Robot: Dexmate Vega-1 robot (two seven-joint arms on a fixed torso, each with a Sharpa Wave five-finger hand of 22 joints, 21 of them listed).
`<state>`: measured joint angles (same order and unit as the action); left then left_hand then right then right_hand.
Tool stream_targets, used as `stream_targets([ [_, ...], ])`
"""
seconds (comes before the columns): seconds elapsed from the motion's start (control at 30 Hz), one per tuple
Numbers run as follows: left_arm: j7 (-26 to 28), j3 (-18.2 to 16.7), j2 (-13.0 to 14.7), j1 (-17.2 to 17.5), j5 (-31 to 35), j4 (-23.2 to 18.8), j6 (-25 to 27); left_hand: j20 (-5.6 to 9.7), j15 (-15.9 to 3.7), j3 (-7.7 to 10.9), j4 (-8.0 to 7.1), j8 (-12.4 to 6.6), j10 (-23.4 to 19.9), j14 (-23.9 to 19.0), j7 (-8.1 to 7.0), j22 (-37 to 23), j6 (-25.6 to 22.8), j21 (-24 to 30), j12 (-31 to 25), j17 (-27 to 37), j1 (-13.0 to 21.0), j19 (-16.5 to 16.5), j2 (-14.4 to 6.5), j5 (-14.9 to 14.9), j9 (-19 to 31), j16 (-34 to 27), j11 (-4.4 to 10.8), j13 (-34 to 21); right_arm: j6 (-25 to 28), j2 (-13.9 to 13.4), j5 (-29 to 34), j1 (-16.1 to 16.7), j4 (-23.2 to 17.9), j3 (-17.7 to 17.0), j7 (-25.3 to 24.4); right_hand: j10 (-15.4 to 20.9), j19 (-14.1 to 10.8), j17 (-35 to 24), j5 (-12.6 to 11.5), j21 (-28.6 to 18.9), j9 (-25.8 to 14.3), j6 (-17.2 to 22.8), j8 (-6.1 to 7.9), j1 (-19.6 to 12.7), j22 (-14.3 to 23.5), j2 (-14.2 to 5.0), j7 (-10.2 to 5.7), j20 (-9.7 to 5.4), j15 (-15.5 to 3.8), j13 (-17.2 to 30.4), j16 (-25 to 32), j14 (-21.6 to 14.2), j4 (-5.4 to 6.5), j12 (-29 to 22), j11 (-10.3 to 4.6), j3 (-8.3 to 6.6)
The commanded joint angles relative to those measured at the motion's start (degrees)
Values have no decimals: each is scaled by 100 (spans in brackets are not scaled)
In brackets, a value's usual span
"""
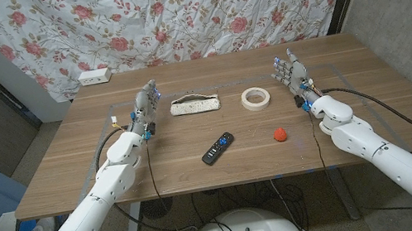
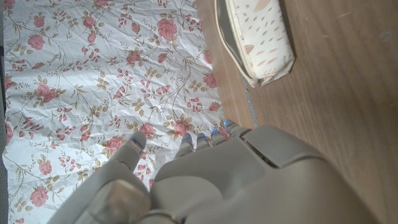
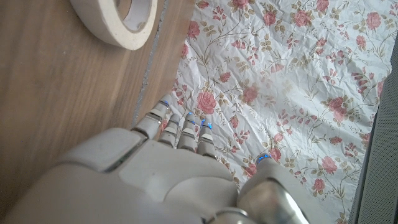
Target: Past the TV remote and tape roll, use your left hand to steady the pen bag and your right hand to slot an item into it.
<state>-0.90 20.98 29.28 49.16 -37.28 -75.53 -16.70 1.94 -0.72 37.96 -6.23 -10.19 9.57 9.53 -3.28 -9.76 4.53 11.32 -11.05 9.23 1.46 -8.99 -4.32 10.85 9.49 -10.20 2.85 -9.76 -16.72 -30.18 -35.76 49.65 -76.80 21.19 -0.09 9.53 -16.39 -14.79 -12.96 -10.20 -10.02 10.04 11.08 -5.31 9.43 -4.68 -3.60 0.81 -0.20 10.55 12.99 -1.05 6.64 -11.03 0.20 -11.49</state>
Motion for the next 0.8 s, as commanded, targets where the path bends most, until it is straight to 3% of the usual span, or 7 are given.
stream_targets([
  [0.03, -7, -34, 37, 73, -57, -77, 19, 125, 0, 37, 16, -39, 78, 241, 11, -6, 10, 24, -20, 22, 26, 11, -429, 37, 29, -26, -17, -8, -266, -36, 213, 227, -197, 19, -153, 39, 26, -6, -36, -9, -14, 64, 20, -59, 11, 11, 0, -17, -8, 11, 18, -48, -27, -34, 8, -33],
  [0.37, 21, -12, -22, -42, 55, 146, -104, 70, -24, 53, 71, -36, -5, 151, -4, -6, -23, 37, -33, 22, 52, 95, -450, 34, 29, -32, 10, -7, -75, -377, 649, 469, -758, 32, -513, 49, 34, 38, -44, -16, -13, 54, 3, -94, 10, 27, -25, -40, -25, 9, -4, -66, -76, -30, -3, -48],
  [0.5, 52, 3, -70, -101, 118, 227, -187, 48, -7, 64, 95, -45, -103, 68, 20, -6, -74, 48, -54, 26, 58, 163, -459, 33, 31, -42, 10, -8, -244, -424, 977, 580, -853, 43, -738, 90, 39, 69, -49, -19, -13, 99, 14, -140, 9, 25, -38, -37, -58, 8, -9, -103, -121, -40, -8, -71],
  [0.8, -159, 68, -98, -273, 98, 377, -158, 83, -17, 72, 115, -77, -242, -57, 30, -5, -249, 59, -71, 33, 48, 269, -442, 30, 31, -50, 32, -8, -171, -663, 1415, 965, -1412, -53, -1156, 143, 44, 124, -49, -24, -12, 159, 22, -226, 8, 28, -62, -66, -96, 6, -21, -162, -209, -48, -8, -113],
])
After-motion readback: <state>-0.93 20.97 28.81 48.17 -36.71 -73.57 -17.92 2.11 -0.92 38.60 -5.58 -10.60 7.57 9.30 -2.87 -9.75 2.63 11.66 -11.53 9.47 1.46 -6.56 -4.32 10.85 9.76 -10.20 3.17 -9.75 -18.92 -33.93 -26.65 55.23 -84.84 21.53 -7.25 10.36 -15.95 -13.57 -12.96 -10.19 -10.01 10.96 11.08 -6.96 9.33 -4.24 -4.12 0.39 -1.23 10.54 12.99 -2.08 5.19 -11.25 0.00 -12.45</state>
